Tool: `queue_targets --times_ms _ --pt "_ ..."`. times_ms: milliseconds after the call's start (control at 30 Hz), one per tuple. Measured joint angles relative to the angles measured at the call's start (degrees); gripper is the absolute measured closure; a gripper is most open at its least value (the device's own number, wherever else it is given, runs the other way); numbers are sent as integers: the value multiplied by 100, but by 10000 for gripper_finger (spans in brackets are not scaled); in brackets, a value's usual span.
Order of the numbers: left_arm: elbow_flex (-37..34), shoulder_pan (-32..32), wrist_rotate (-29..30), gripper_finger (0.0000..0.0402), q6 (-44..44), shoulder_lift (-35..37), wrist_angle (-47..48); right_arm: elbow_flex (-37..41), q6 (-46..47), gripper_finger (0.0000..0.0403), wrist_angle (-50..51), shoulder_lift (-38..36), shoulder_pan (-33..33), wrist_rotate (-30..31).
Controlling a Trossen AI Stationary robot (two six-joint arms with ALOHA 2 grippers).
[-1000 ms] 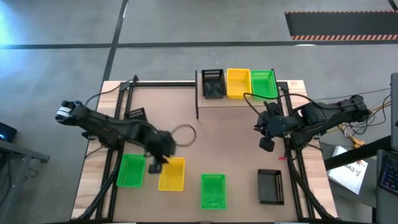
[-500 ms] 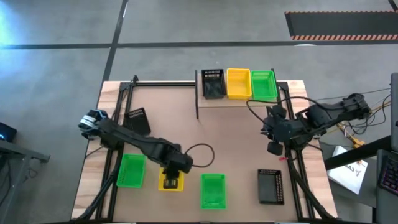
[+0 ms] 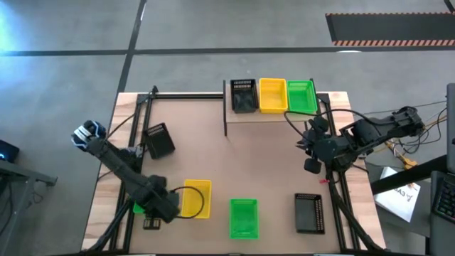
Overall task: Stack baskets on shelf by color
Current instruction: Stack the left green bin on top of the green bin on the shelf
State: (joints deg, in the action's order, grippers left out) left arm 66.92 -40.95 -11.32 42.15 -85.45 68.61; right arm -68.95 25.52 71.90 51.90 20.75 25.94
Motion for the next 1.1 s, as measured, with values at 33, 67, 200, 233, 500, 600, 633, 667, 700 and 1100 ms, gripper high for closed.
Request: queue_targets --times_ms 33,67,200,233,500,600,633,667,700,1100 --pt "-127 -100 -34 259 140 62 -32 24 0 360 -63 0 0 20" --pt "-238 -185 -75 249 253 113 -63 54 0 360 -127 0 0 45" --pt "-659 -418 -422 205 408 284 -576 191 4 360 -411 0 0 115" --pt "-768 -457 -496 197 413 293 -724 226 4 360 -482 2 0 115" --pt "-1360 -502 -553 206 702 27 -1215 372 197 360 -665 30 0 117" --pt "-1404 -502 -554 235 753 -119 -1295 369 201 360 -663 28 0 115" --pt "-1404 -502 -554 247 754 -158 -1316 352 200 360 -661 31 0 117" --pt "-1396 -500 -553 262 754 -187 -1323 331 198 360 -663 30 0 118" --pt "-1363 -500 -552 277 754 -219 -1331 308 192 360 -662 28 0 120" --pt "-646 -414 -639 397 1311 103 -1290 -29 -493 360 -489 -64 -2 417"
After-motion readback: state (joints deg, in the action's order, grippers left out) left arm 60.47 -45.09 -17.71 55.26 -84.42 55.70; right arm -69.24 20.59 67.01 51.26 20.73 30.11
